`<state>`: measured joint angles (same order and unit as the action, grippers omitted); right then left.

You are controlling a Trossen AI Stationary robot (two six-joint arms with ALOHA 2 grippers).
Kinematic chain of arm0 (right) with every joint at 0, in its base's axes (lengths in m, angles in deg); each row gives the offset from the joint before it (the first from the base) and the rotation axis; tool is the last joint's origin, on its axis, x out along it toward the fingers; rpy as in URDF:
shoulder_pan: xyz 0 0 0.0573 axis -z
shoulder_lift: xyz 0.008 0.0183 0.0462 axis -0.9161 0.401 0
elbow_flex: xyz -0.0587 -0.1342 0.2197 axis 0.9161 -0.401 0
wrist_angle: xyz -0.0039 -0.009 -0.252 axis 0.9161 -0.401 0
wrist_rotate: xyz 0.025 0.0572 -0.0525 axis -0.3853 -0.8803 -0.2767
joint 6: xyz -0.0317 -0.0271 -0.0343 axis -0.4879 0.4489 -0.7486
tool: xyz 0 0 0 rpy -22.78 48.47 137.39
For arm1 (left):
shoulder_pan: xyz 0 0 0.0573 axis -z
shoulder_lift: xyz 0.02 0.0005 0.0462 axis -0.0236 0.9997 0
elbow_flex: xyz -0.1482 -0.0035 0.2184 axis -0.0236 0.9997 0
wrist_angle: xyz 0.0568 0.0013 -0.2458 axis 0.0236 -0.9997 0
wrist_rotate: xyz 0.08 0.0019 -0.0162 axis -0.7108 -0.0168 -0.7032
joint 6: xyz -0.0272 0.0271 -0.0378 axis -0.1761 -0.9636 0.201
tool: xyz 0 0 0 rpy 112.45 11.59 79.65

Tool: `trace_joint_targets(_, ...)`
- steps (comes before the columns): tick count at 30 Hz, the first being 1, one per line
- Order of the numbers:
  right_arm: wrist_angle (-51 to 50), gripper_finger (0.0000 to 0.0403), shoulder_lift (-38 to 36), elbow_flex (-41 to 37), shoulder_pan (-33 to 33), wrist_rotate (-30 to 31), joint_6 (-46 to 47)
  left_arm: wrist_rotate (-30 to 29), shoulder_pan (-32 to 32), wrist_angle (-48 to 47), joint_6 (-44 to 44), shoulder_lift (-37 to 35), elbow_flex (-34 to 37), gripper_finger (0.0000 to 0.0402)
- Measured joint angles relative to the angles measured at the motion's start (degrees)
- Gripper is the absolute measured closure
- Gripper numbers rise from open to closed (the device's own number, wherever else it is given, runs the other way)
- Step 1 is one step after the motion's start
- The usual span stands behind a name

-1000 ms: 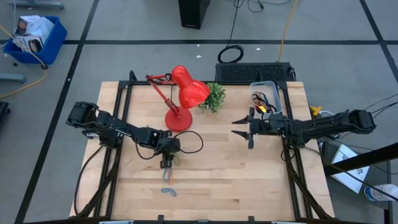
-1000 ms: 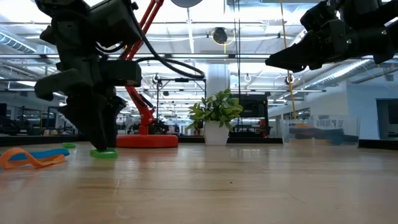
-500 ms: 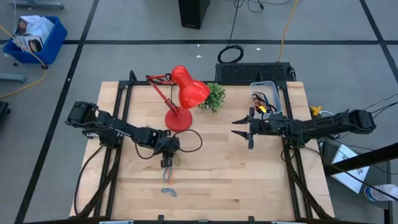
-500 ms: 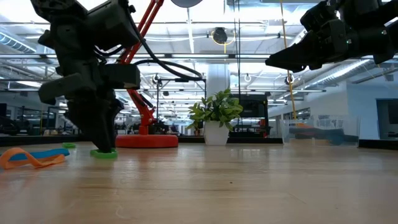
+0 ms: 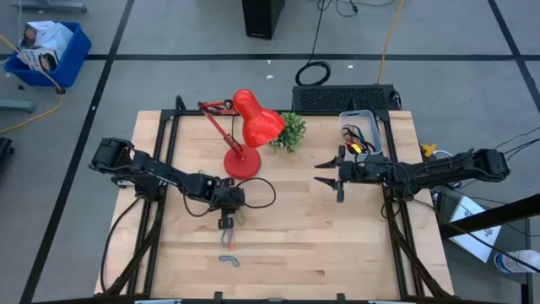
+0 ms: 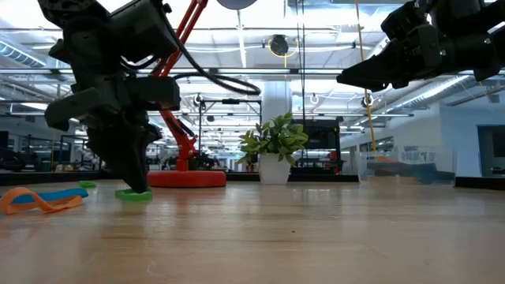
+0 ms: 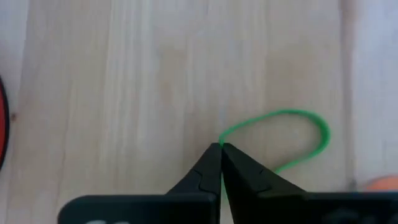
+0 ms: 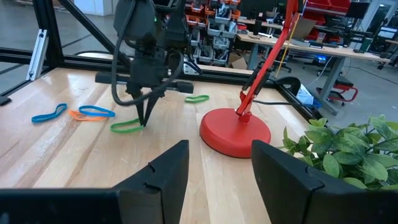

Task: Pick and place rubber bands into bin
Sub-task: Put the bottom green rubber band into the transparent bin

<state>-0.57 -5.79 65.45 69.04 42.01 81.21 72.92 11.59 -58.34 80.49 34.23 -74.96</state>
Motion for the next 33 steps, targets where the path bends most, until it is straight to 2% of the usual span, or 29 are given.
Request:
trace_joint_targets(6,0.0,0.0232,0.0,0.0,0.0,-0.3,1.6,-0.4,0.0,6.6,-3.7,0.0,-0.5,0.0394)
trace_joint_targets(14,0.8,0.0232,0.0,0.0,-0.2,-0.4,3.5,-8.5,0.0,21.0,-20.6,0.0,-1.7,0.0395)
trace_joint_targets(17,0.9,0.0232,0.0,0.0,-0.2,-0.5,6.3,-12.5,-0.1,28.5,-26.8,0.0,-1.7,0.0391)
trace_joint_targets(21,0.9,0.0235,0.1,0.0,-0.2,-2.1,11.5,-14.5,-1.3,36.4,-34.1,0.0,-1.7,0.0397)
trace_joint_targets(27,7.5,0.0253,2.8,0.0,-0.3,-9.3,13.9,-14.2,-3.9,42.2,-36.5,0.0,-1.7,0.0391)
trace_joint_targets(33,14.4,0.0276,9.5,0.0,-1.4,-9.4,13.2,-13.9,-5.0,42.7,-36.5,0.0,-1.7,0.0391)
